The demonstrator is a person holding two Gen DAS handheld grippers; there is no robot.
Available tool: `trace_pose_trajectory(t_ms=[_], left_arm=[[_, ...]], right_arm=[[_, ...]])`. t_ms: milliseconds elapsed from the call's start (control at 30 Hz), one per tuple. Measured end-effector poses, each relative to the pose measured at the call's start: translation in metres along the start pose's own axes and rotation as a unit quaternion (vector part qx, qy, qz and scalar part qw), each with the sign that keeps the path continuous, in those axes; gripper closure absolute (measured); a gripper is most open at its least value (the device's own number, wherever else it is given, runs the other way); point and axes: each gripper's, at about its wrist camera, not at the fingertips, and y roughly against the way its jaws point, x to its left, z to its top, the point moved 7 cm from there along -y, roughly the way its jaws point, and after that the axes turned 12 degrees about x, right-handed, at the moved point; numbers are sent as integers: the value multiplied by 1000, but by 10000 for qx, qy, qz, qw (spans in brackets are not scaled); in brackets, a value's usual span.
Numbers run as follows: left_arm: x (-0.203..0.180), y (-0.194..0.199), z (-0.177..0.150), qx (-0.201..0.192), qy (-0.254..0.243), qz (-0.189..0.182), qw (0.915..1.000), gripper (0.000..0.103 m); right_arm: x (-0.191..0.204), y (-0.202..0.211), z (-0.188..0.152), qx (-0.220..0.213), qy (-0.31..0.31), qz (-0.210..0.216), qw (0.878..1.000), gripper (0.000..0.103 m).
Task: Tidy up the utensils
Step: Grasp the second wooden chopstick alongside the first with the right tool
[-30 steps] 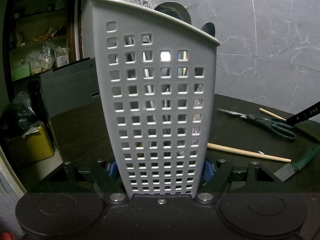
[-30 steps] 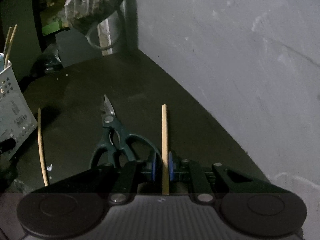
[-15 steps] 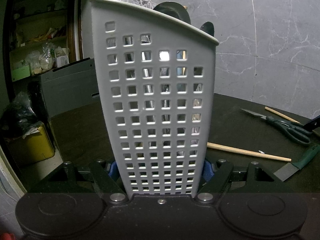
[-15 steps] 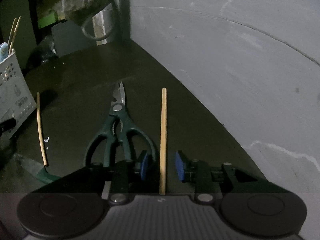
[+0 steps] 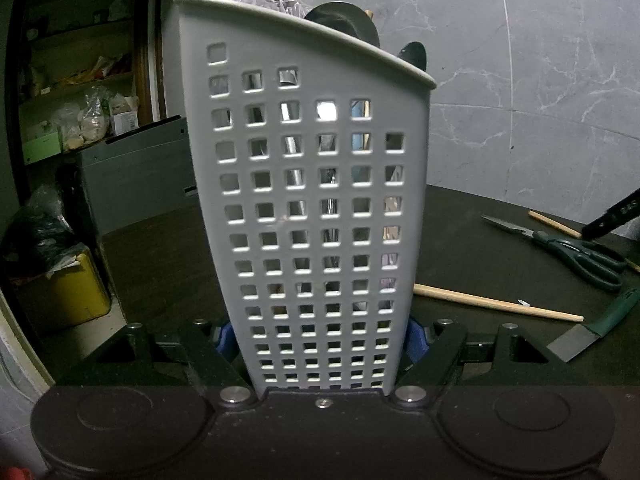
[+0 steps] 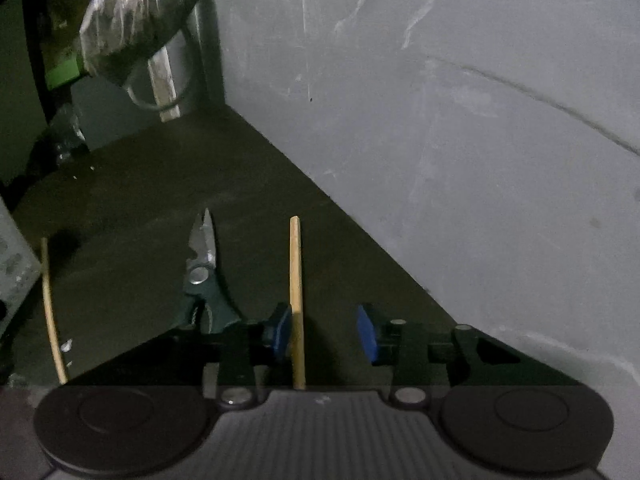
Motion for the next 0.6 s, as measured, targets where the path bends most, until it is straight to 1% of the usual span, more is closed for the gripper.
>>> trace_pose_trajectory(t_ms=[33,100,167,200,367,400,467,533,600], left_arm=[[0,0,0,-1,-2,0,10000,26],[0,0,0,1,-1,-4,10000,26],[0,0,0,-1,5,-10,10000,26],[1,0,0,-3,9,-14,10000,26],[1,0,0,-3,8,-10,10000,26],[1,0,0,-8,16,-13,10000,26],[1,1,0,-9,25,-14,10000,26],[1,0,0,16,24,7,10000,26],[1,0,0,16,32,14,10000,26]], right_arm=[[3,-6,4,79,70,13,9999,72],[9,-12,7,169,200,-1,9997,74],[9,-14,11,199,296,-5,9994,86],[10,-15,12,199,336,36,9992,96],[16,-16,18,225,601,-81,9979,97],[17,-13,20,149,652,-111,9977,97],[24,-1,25,-25,638,28,9980,97],[40,13,30,-185,842,183,9961,96],[65,24,33,-180,1096,561,9922,96]])
